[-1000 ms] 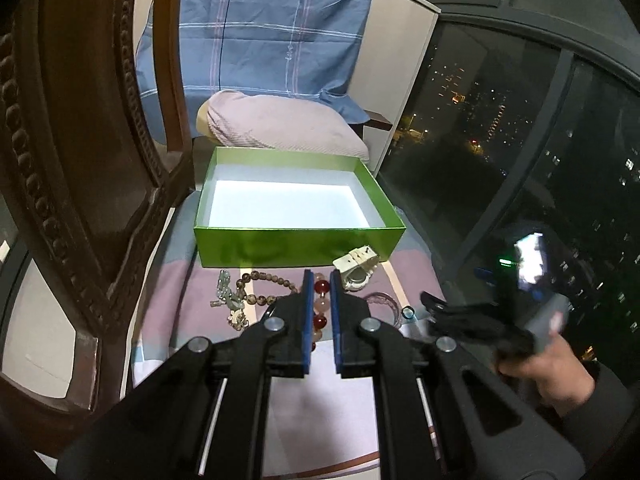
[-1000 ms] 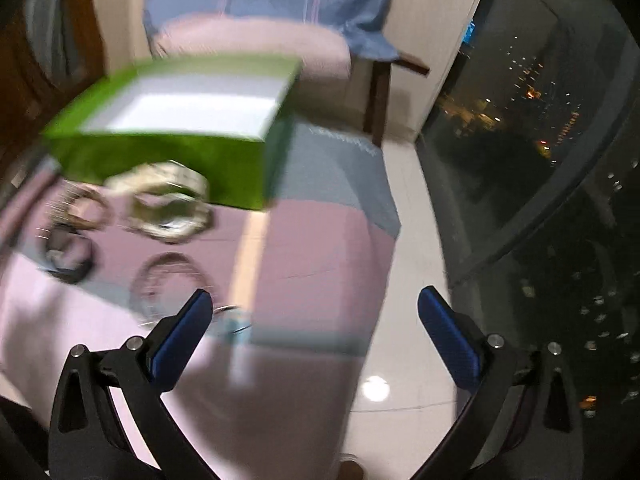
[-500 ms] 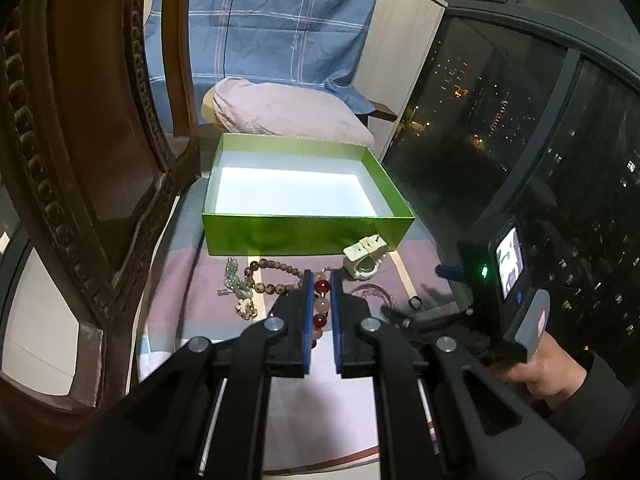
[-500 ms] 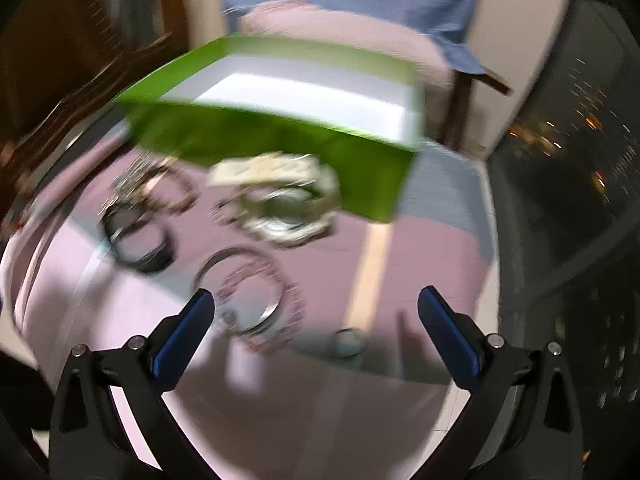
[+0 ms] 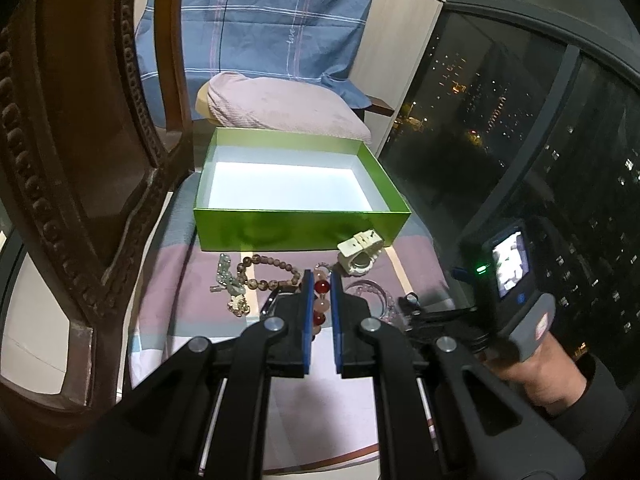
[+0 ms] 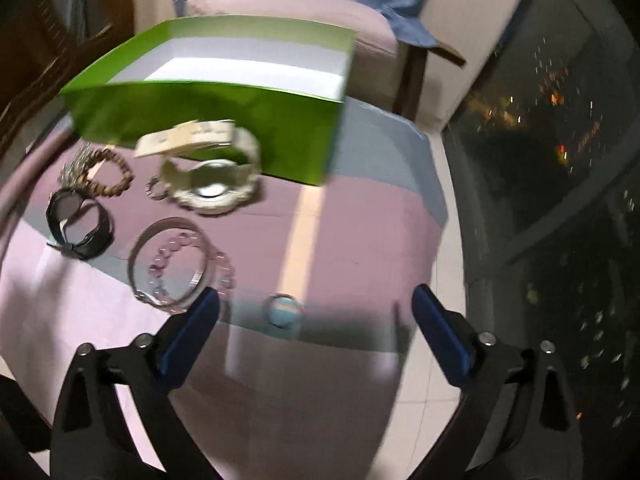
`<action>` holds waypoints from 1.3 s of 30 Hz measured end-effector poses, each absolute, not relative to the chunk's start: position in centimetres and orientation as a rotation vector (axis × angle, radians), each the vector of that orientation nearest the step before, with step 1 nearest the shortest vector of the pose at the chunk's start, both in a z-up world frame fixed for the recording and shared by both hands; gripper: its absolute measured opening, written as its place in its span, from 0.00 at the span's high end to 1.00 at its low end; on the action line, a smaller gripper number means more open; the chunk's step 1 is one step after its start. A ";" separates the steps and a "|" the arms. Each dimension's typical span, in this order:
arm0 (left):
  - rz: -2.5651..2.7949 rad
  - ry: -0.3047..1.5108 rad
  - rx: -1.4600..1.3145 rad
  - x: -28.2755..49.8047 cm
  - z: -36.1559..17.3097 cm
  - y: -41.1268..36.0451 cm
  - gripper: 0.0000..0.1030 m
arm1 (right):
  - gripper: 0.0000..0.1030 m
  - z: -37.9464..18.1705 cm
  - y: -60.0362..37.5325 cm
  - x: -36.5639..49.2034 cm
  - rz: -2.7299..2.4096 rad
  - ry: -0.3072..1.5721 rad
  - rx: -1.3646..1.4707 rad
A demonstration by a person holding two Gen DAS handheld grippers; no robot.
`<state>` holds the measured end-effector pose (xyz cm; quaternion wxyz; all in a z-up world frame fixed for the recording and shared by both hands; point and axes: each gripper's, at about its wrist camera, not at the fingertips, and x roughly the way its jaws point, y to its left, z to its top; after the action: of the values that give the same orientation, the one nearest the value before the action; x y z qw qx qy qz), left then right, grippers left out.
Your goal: Organize jewelry
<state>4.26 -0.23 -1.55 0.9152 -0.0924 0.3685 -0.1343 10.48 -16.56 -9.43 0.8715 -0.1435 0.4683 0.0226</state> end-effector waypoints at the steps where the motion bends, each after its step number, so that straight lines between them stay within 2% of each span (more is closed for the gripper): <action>1: -0.276 0.761 -0.191 4.3 -1.6 -0.3 0.92 | 0.26 -9.8 -15.5 10.5 0.060 0.981 -0.312; 2: -0.277 0.764 -0.192 4.3 -1.7 -0.2 0.92 | 0.35 -10.1 -15.0 10.5 0.079 0.983 -0.322; 6: -0.280 0.775 -0.193 4.5 -1.9 -0.1 0.92 | 0.50 -10.3 -12.5 11.4 0.114 0.984 -0.372; 11: -0.288 0.784 -0.195 4.5 -2.0 -0.3 0.92 | 0.74 -10.3 -11.5 12.4 0.192 1.015 -0.360; 16: -0.289 0.788 -0.195 4.5 -2.1 -0.3 0.92 | 0.90 -10.7 -10.6 12.9 0.238 1.038 -0.363; 20: -0.286 0.800 -0.201 4.6 -2.3 -0.2 0.92 | 0.92 -10.7 -9.6 11.9 0.229 1.030 -0.396; 21: -0.282 0.806 -0.197 4.7 -2.4 -0.2 0.87 | 0.92 -10.7 -9.9 11.8 0.229 1.029 -0.378; 22: -0.282 0.811 -0.193 4.7 -2.4 -0.2 0.72 | 0.92 -10.5 -10.5 11.8 0.240 1.034 -0.331; 23: -0.273 0.814 -0.187 4.7 -2.5 -0.3 0.45 | 0.92 -10.1 -10.7 11.6 0.240 1.021 -0.311; 25: -0.253 0.826 -0.176 4.6 -2.9 -0.3 0.25 | 0.92 -8.5 -11.6 11.0 0.256 0.978 -0.261; 33: -0.212 0.997 -0.119 5.8 -7.2 -0.8 0.26 | 0.92 -3.2 -14.4 7.5 0.364 0.856 -0.034; 38: -0.197 1.103 -0.096 6.8 -10.4 -1.6 0.52 | 0.92 -1.5 -15.4 6.3 0.379 0.812 0.016; 39: -0.191 1.119 -0.092 7.0 -11.0 -1.7 0.53 | 0.92 -1.3 -15.4 5.9 0.385 0.806 0.016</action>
<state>7.03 -1.71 -11.01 0.8421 -0.0436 0.5299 -0.0903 5.90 -15.36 -1.25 0.9020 0.0080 0.3895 0.1861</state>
